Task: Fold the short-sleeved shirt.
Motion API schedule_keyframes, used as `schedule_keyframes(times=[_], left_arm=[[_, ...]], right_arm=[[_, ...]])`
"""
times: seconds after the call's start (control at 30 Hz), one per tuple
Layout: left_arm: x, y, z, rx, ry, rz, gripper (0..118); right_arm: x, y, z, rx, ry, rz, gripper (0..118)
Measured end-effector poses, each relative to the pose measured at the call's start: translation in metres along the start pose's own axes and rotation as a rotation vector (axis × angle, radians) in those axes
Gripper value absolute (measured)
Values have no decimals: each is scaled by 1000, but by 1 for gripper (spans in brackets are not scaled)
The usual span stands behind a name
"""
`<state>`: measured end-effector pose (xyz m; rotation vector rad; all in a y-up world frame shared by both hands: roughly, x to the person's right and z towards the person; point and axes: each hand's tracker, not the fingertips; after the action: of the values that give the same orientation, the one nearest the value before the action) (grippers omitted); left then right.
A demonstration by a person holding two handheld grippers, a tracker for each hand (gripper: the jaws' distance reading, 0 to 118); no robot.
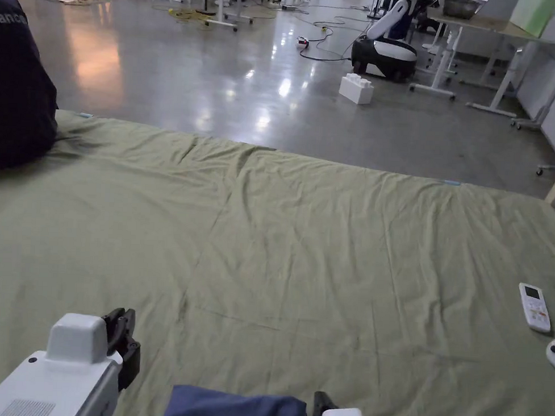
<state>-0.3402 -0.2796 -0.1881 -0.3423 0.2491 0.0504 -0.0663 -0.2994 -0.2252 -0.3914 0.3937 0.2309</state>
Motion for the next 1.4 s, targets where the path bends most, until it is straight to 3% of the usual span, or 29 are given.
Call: schedule_keyframes(times=[0.1,0.13,0.17,0.2,0.3,0.43,0.5,0.63,0.67,1.0,1.17,1.2,1.27,1.4], left_arm=[[-5,-12,2,-51,-13,22,8],[-7,-15,2,-67,-12,28,8],[-8,-19,4,-84,-17,33,8],[-9,-22,4,-111,-31,43,8],[-15,-30,4,-177,-58,94,8],[-25,-37,-2,-289,-146,164,10],[-35,-37,-9,-342,-220,239,20],[-53,-41,-35,-506,-415,364,71],[-56,-44,-41,-531,-442,390,72],[-61,-92,-108,-799,-724,725,73],[-37,-92,-99,-787,-802,778,70],[-34,-92,-99,-781,-789,773,64],[-39,-113,-116,-783,-754,724,40],[-49,-117,-117,-767,-772,753,27]], right_arm=[[12,-3,-11,-51,12,25,1],[-46,-24,-28,-72,12,26,1],[-57,-32,-36,-109,15,9,1],[-58,-37,-41,-132,-10,7,1],[-63,-53,-47,-141,-29,109,1],[-63,-59,-56,-166,-49,61,1],[-60,-58,-58,-176,-52,34,1],[-63,-62,-58,-178,-54,28,1],[-60,-72,-64,-178,-53,29,1],[-52,-82,-69,-178,-51,-13,1],[-52,-85,-71,-176,-51,-17,1],[-54,-82,-68,-176,-53,-17,1],[-52,-82,-70,-178,-52,-32,1],[-52,-79,-69,-177,-54,-46,1]])
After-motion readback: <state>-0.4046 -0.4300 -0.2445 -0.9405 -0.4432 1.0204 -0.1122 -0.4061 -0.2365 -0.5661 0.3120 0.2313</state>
